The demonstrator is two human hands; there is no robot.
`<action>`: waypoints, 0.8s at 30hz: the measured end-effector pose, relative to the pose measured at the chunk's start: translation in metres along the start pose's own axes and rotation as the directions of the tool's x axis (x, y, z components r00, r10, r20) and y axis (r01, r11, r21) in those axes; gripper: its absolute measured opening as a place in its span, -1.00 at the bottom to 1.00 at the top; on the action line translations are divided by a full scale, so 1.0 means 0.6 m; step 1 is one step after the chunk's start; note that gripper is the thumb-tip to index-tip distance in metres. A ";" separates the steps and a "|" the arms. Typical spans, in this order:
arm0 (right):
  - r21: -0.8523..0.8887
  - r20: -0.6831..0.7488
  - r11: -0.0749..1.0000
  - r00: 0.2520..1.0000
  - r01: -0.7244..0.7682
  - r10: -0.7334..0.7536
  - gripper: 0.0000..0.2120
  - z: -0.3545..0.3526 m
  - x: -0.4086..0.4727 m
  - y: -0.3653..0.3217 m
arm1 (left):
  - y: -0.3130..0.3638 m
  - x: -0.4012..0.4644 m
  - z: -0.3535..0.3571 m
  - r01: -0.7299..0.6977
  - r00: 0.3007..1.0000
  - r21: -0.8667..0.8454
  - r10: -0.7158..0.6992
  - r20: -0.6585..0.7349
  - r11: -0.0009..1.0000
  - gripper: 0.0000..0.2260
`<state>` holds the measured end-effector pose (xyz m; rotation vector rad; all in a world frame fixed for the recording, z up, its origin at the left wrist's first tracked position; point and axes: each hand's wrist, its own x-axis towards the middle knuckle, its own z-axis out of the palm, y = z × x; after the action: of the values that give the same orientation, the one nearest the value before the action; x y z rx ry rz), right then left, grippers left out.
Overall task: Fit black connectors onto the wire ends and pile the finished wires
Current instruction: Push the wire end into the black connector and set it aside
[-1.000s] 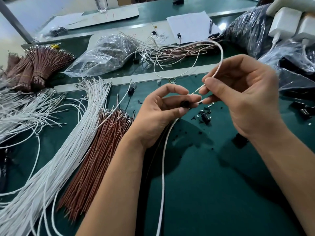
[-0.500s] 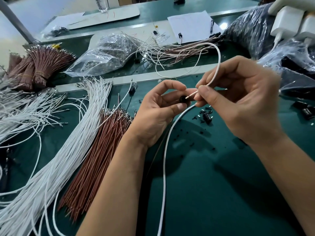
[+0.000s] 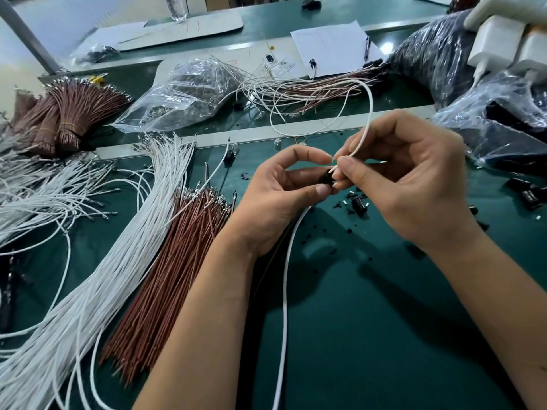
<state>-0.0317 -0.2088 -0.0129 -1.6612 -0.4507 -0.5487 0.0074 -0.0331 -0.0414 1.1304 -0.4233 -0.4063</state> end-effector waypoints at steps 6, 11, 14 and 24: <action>0.015 -0.014 0.994 0.994 -0.112 0.112 -0.85 -0.003 0.003 0.009 | 0.001 -0.001 0.002 0.017 0.999 0.046 -0.015 -0.043 0.999 -0.79; 0.134 -0.032 0.963 0.970 -0.234 0.240 -0.86 -0.001 0.004 0.019 | 0.001 -0.001 0.008 0.024 0.997 0.076 -0.019 -0.071 0.997 -0.82; 0.130 -0.045 0.951 0.956 -0.282 0.290 -0.87 0.000 0.003 0.023 | 0.000 0.000 0.011 0.025 0.994 0.093 -0.015 -0.107 0.995 -0.86; 0.317 0.190 0.753 0.816 -0.577 0.545 -0.88 -0.022 0.010 0.018 | 0.001 -0.003 0.017 0.043 0.987 0.134 -0.021 -0.162 0.990 -0.74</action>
<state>-0.0221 -0.2236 -0.0167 -1.3661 -0.0796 0.0635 0.0007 -0.0400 -0.0372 1.2947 -0.2951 -0.3148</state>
